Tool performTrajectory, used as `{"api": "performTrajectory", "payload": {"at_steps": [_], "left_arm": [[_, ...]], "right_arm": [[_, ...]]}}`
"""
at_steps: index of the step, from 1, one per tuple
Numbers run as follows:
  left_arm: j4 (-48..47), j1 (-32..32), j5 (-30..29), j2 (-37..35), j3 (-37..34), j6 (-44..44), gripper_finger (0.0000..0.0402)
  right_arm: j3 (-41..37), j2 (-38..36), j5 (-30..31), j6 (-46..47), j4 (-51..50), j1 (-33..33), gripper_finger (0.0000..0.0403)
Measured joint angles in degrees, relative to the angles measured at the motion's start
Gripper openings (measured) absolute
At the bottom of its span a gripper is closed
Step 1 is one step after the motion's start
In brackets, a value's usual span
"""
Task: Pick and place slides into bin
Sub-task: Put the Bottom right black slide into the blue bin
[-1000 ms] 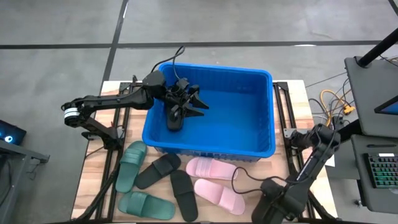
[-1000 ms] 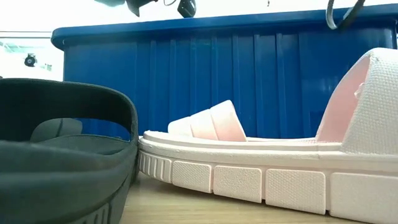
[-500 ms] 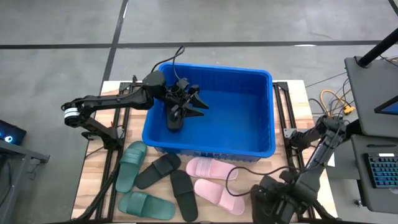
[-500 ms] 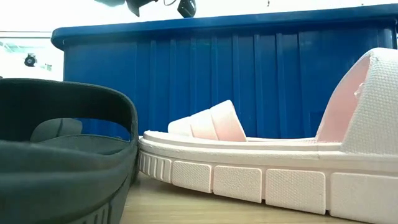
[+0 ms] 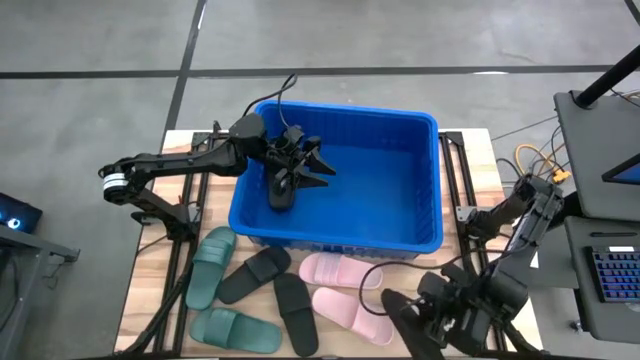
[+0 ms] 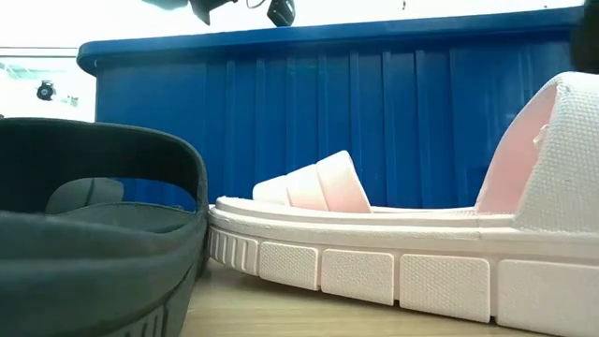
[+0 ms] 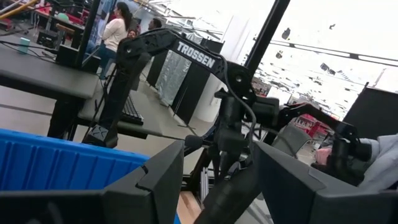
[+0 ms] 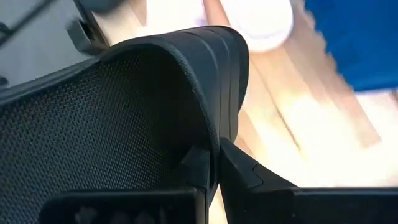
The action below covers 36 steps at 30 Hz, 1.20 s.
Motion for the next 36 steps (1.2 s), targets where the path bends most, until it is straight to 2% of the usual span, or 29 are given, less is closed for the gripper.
{"api": "performTrajectory", "payload": {"at_steps": [9, 16, 24, 31, 36], "left_arm": [[0.1, 0.0, 0.0, 0.0, 0.0, 0.0, 0.0179], [0.1, 0.0, 0.0, 0.0, 0.0, 0.0, 0.0179], [0.1, 0.0, 0.0, 0.0, 0.0, 0.0, 0.0179], [0.2, 0.0, -0.2, 0.0, 0.0, -0.1, 0.0179], [0.7, 0.0, -2.3, 0.0, 0.0, -0.1, 0.0179]], "right_arm": [[0.0, -3.9, 9.4, -5.3, 3.1, 0.0, 0.0012], [0.0, -6.9, 14.1, -10.2, 7.1, 0.0, 0.0011], [0.0, -11.4, 28.6, -23.5, 16.3, 0.0, 0.0011], [0.0, -16.2, 40.7, -29.3, 16.2, -0.8, 0.0011], [0.0, -18.3, 44.0, -34.7, 15.5, -4.0, 0.0011]]}}
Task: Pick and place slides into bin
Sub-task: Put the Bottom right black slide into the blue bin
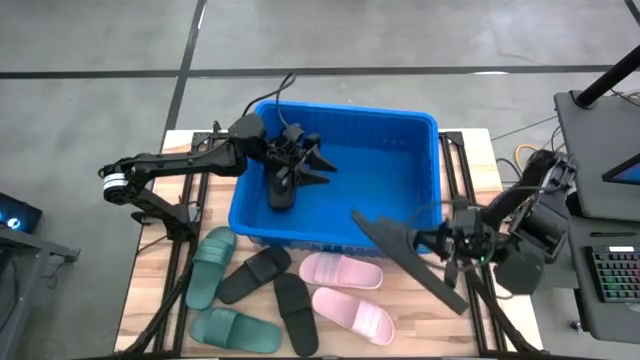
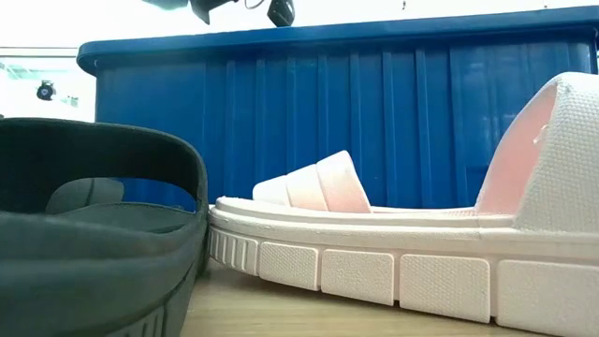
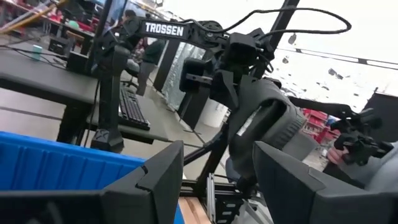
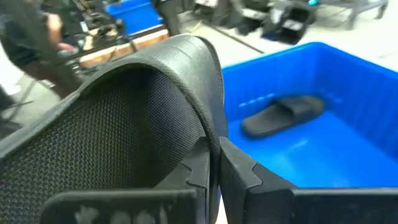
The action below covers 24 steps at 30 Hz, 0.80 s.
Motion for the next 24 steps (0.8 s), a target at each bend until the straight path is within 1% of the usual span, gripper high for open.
{"api": "performTrajectory", "payload": {"at_steps": [7, 14, 17, 22, 24], "left_arm": [[3.0, 0.0, -0.3, -0.1, 0.1, 0.0, 0.0179], [2.6, 0.3, -0.8, -0.4, 3.2, 0.3, 0.0178], [0.6, 0.3, -2.4, -0.5, 5.8, 3.3, 0.0178], [-6.1, 0.3, -3.4, -0.6, 12.6, 11.3, 0.0178], [-10.2, 0.0, -4.9, -0.8, 15.8, 14.5, 0.0178]], "right_arm": [[0.0, -0.2, 0.0, -0.6, -4.9, -7.3, 0.0011], [0.0, -0.4, -1.1, 0.0, -10.6, -11.1, 0.0011], [0.0, -0.3, -2.5, 1.9, -13.8, -12.9, 0.0011], [0.0, -0.2, -3.2, 8.6, -21.3, -15.7, 0.0011], [0.0, -0.3, -3.2, 10.7, -23.8, -16.6, 0.0011]]}}
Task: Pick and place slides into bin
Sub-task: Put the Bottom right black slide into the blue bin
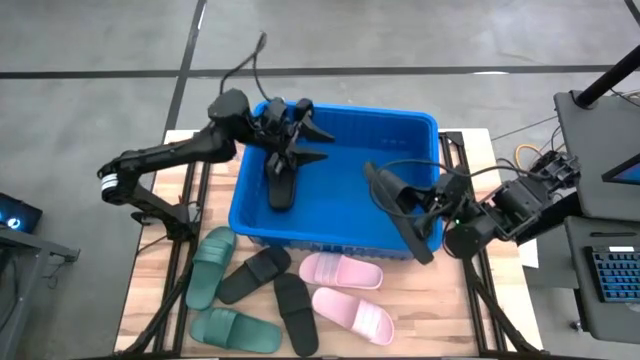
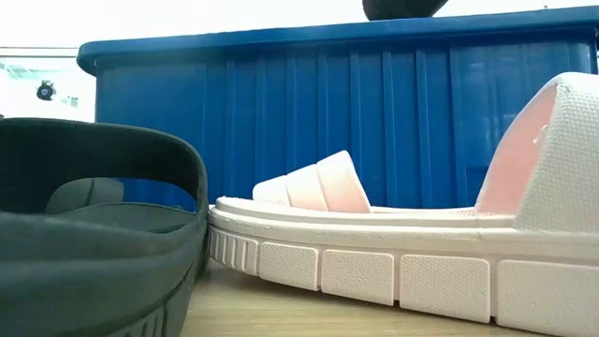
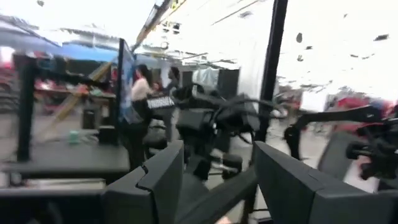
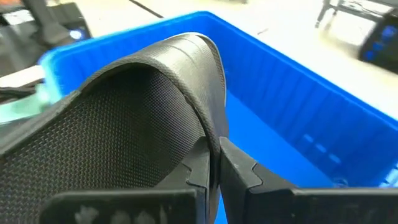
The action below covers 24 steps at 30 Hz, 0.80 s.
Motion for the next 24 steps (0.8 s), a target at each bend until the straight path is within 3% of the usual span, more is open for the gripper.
{"api": "performTrajectory", "payload": {"at_steps": [3, 6, 8, 16, 24], "left_arm": [[-11.8, -0.6, -6.4, -0.2, 5.1, 7.1, 0.0178], [-24.9, -1.8, -18.9, -0.2, 9.9, 14.5, 0.0178], [-30.6, -2.4, -24.1, 0.0, 12.0, 18.1, 0.0178], [-34.5, -4.5, -26.6, 0.2, 13.0, 18.7, 0.0178], [-42.7, -7.8, -33.2, 1.1, 13.0, 20.7, 0.0178]], "right_arm": [[0.0, 0.0, 0.0, 1.3, -1.5, -1.1, 0.0011], [0.0, 0.0, 0.0, 1.0, -1.5, -2.2, 0.0011], [0.0, 0.0, 0.0, 0.6, -1.5, -2.8, 0.0011], [0.0, 0.3, -2.2, -1.9, -1.3, -6.1, 0.0011], [-0.1, 4.7, -6.1, -9.8, -1.6, -12.2, 0.0011]]}}
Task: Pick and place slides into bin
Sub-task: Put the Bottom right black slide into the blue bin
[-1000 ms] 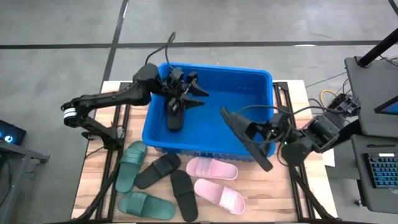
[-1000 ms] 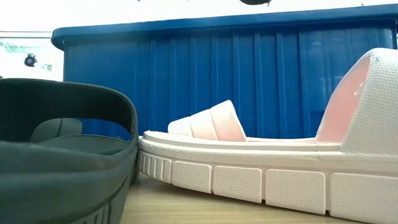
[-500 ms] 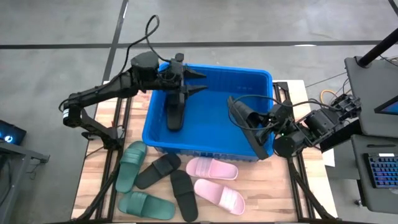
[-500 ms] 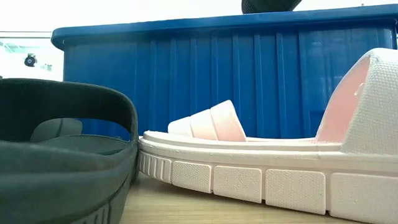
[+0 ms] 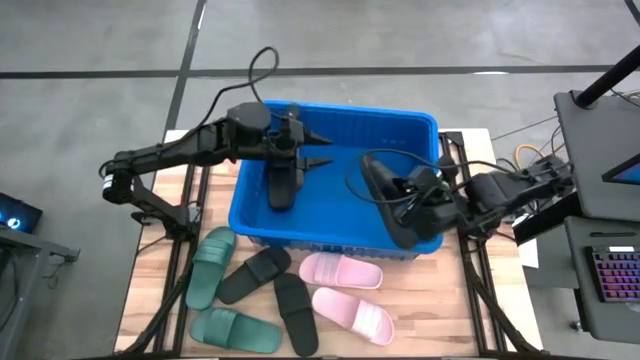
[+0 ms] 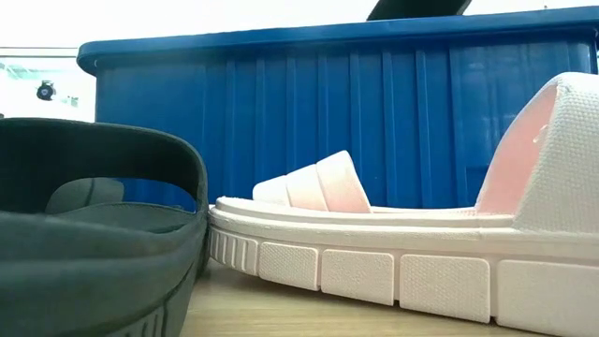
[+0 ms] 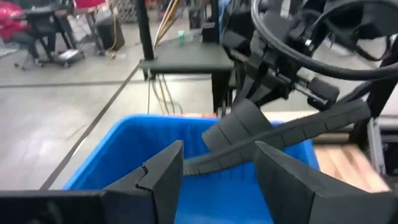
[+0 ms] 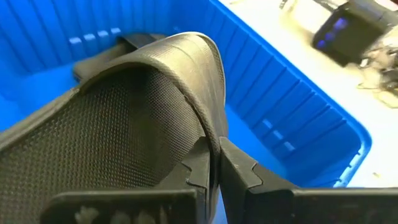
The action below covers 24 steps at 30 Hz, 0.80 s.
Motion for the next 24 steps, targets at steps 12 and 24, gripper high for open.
{"api": "performTrajectory", "payload": {"at_steps": [12, 24], "left_arm": [[-1.5, -2.6, -2.0, 1.5, 0.2, 1.3, 0.0178], [-2.3, -3.3, -2.4, 5.5, 0.1, 4.4, 0.0178]], "right_arm": [[3.9, 7.9, 0.0, -7.0, 0.4, -4.9, 0.0011], [13.8, 13.4, 2.1, -14.3, 0.0, -8.0, 0.0011]]}}
